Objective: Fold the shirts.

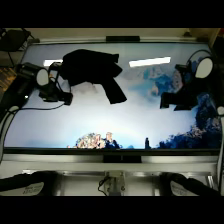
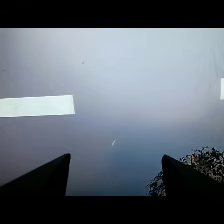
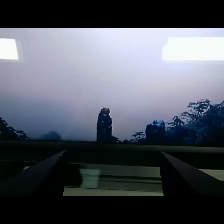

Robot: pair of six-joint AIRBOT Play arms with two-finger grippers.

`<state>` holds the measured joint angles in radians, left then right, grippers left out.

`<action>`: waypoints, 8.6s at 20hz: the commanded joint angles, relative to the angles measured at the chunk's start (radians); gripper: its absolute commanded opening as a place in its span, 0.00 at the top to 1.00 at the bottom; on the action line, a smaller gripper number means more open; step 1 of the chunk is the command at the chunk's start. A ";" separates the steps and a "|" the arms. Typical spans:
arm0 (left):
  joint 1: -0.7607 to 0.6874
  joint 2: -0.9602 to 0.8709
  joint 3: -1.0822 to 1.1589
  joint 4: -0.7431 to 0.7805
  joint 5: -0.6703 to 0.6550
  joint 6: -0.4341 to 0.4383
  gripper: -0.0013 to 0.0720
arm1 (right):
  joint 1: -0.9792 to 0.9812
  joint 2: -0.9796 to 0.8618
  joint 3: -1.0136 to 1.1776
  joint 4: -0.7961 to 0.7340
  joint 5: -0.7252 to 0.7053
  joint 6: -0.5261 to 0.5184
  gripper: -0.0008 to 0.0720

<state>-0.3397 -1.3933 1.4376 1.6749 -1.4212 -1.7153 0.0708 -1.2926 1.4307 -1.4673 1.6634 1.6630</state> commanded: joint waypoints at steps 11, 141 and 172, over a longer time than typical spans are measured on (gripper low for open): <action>0.000 0.000 0.000 0.000 0.000 0.000 0.00 | 0.001 -0.001 0.000 0.000 0.000 0.000 0.05; -0.327 0.052 -0.632 -1.051 0.930 0.045 0.03 | -0.005 0.122 0.275 0.523 -0.332 -0.233 0.91; 0.268 0.166 0.153 -1.126 0.815 0.541 0.92 | -0.005 0.277 0.367 0.420 -0.285 -0.020 0.91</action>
<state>-0.0731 -1.1065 1.5829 0.5495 -0.4248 -1.1755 0.0658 -1.0187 1.9137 -0.9474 1.3468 1.5982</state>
